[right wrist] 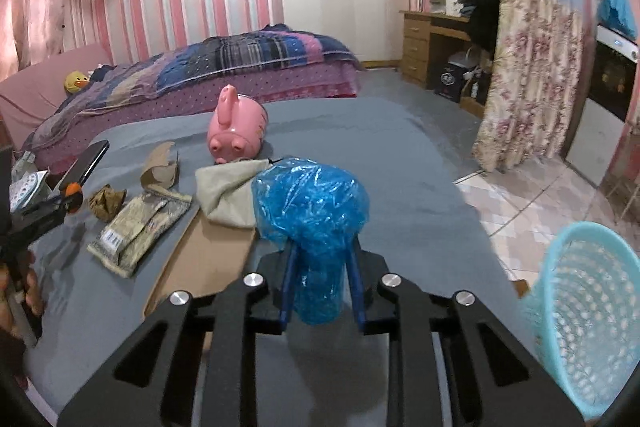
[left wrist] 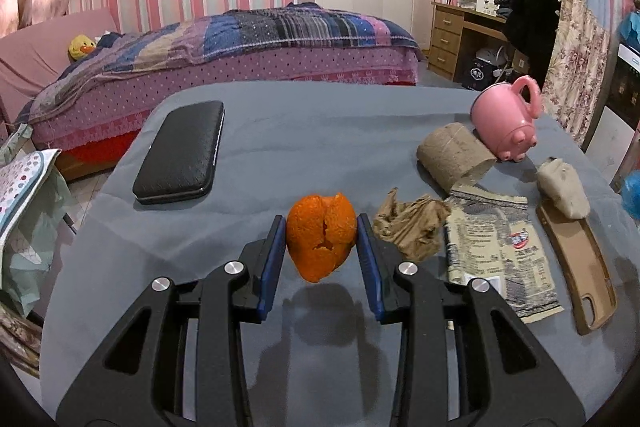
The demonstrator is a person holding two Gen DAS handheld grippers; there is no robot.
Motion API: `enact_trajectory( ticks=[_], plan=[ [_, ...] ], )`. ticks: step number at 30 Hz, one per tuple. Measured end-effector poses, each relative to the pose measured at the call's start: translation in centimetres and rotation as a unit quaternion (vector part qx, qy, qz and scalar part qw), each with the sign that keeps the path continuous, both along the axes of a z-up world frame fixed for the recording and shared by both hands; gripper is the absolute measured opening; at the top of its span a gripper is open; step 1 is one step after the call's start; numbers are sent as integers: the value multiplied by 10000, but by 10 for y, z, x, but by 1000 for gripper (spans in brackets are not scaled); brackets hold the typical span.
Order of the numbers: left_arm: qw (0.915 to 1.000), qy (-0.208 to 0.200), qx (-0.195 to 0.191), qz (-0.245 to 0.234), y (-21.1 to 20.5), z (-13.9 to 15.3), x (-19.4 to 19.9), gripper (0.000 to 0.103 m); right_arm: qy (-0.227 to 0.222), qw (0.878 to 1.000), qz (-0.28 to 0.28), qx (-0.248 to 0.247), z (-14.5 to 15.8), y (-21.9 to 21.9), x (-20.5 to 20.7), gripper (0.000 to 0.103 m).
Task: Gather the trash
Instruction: 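Carry the orange peel and blue bag over the blue basket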
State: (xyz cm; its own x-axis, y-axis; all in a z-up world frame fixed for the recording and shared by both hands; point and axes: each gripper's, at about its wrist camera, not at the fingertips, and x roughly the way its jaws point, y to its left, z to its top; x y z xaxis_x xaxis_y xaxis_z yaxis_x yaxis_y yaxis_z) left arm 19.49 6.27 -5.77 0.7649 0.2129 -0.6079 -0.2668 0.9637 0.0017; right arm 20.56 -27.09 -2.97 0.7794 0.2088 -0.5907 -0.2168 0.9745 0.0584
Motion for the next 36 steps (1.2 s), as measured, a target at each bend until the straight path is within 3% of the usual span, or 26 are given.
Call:
enact_trajectory(
  ticks=[7,21,36],
  plan=[
    [9996,-110,-27,-263,-30,18,-11,34,-16,9995,-189,241,-1,-22,-25,23],
    [9948,-320,53,-968,-124,47,-4,34,-145,9984,-509,202,4,-71,-42,23],
    [9733,-605,17,-2213,-269,62,10,34,-173,9897,-1398,259,6,-165,-58,23]
  ],
)
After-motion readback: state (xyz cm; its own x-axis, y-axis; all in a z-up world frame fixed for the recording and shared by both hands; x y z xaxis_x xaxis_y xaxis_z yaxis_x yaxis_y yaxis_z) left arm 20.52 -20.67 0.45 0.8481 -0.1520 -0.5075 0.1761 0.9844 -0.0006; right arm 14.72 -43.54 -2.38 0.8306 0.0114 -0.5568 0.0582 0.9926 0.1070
